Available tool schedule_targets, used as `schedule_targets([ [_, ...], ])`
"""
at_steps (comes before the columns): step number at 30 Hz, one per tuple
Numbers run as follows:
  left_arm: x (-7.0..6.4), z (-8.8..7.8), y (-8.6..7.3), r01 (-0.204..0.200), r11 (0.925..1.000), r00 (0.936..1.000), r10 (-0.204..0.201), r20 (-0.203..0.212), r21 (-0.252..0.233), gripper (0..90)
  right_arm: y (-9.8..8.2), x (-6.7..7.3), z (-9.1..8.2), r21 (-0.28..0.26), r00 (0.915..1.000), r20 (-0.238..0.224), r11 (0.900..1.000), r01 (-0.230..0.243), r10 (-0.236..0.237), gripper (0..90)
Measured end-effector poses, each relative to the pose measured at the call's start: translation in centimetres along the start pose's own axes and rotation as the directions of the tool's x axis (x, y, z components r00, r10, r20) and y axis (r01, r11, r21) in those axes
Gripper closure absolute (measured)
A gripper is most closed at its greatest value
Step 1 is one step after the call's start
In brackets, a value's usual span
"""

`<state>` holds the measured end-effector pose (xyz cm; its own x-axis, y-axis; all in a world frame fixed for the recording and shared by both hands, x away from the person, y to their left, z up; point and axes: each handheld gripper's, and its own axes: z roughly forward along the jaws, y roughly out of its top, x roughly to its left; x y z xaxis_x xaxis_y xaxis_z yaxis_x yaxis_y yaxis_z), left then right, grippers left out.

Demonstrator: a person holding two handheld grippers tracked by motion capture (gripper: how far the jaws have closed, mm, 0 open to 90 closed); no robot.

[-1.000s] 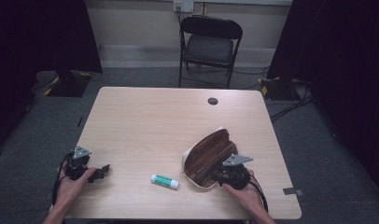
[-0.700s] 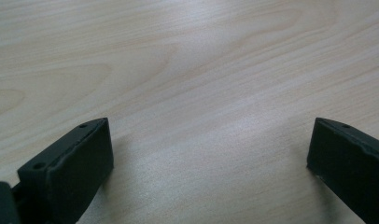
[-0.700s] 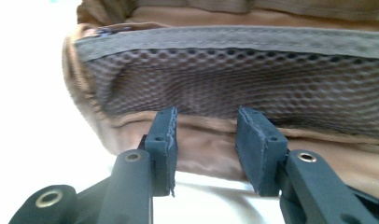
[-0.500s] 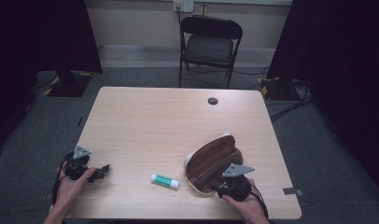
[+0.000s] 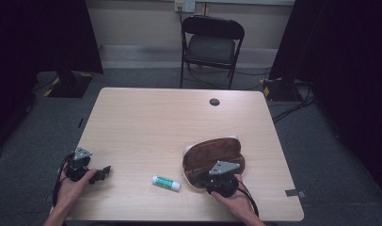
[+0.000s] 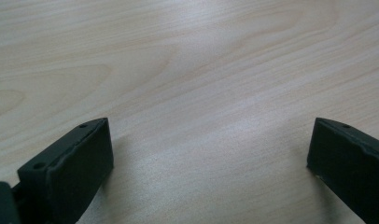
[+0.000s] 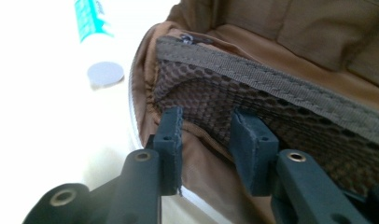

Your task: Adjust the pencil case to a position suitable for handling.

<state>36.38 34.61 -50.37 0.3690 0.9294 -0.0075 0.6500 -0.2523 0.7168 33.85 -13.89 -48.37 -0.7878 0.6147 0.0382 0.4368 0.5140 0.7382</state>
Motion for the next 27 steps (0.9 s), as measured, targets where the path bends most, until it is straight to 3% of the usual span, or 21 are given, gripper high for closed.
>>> schedule_targets([
  [8, 0.0, 0.0, 0.0, -0.001, 1.0000, 1.0000, 0.001, -0.001, 0.000, 0.0, 1.1, -0.6, 1.3, -0.010, 0.9998, 0.021, 1.000, -0.004, 0.004, 61.1],
  [13, 0.0, 0.0, 0.0, 0.000, 1.0000, 1.0000, 0.000, 0.001, 0.000, 0.0, 0.8, -0.6, 0.6, -0.028, 0.9995, 0.026, 0.999, -0.016, 0.017, 55.0],
  [23, 0.0, 0.0, 0.0, -0.001, 1.0000, 1.0000, 0.001, -0.003, 0.002, 0.3, -0.1, -2.5, -2.7, -0.101, 0.9924, 0.084, 0.992, -0.082, 0.090, 51.1],
  [24, 0.0, -0.1, 0.0, 0.003, 1.0000, 1.0000, -0.003, -0.002, 0.002, 1.0, -0.4, -3.2, -3.6, -0.118, 0.9865, 0.113, 0.988, -0.105, 0.118, 50.5],
  [27, 0.0, -0.2, 0.2, 0.011, 0.9999, 0.9999, -0.011, -0.004, -0.006, 8.2, -0.9, -4.2, -4.8, -0.136, 0.9783, 0.152, 0.983, -0.121, 0.141, 48.7],
])
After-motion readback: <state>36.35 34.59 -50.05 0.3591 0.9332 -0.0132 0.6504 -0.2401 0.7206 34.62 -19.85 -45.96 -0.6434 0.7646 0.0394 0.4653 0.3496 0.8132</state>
